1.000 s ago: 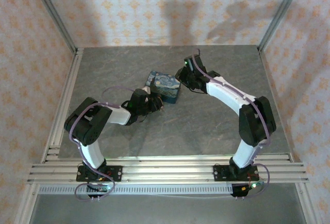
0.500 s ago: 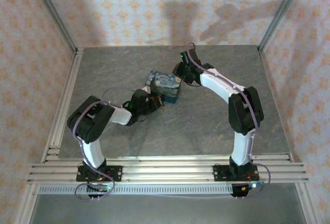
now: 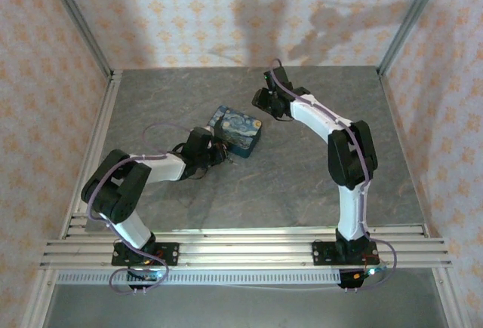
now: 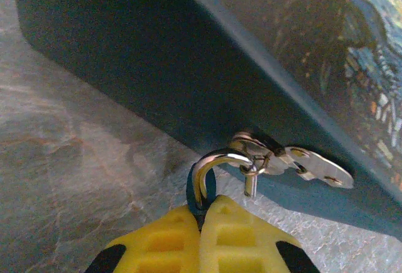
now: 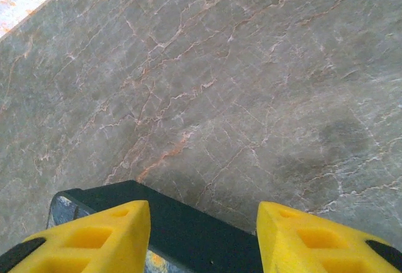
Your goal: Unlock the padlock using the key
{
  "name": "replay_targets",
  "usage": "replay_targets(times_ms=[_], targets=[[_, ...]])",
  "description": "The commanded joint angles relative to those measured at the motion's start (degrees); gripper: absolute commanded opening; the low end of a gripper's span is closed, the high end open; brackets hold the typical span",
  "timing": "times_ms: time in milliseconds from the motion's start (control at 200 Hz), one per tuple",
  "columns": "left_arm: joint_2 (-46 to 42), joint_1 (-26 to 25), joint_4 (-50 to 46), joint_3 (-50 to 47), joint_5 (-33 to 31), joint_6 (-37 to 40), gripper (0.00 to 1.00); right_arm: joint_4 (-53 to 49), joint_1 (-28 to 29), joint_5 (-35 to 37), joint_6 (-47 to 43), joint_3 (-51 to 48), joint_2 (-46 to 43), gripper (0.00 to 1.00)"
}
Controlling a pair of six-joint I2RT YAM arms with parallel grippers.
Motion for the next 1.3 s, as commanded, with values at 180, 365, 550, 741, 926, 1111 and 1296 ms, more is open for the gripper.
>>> replay_targets(times_ms=[180,365,550,741,926,1111,1296], targets=[[-3.55,3.76,-18.87,3.65,-2.07,1.90,0.00,2.64,-0.05,-2.78,-0.39,-6.18,-0.95,0.50],[-4.59,6.85,-25.44,7.07,0.95,3.28,0.00,3.14,-0.05,-2.96,-0.02,-9.40,-2.49,0.50],[-5.98,9.04,-30.73,10.10,2.56,4.82,0.00,3.31,-0.05,-3.31,0.14,-11.09,-3.93,0.49],[-7.13,11.86,-35.04,13.07,5.48,6.81,0.00,3.41,0.51,-3.49,-1.19,-12.05,-5.22,0.49],[-5.19,13.57,-36.75,14.07,5.88,8.23,0.00,2.35,2.56,-2.73,-2.70,-11.19,-5.81,0.49],[-3.24,15.02,-35.87,12.70,4.49,9.32,0.00,2.54,3.02,-2.74,-2.29,-12.04,-6.11,0.49],[-3.63,16.74,-32.62,10.73,5.27,11.43,0.00,2.35,3.02,-1.91,-2.47,-13.02,-7.03,0.49]])
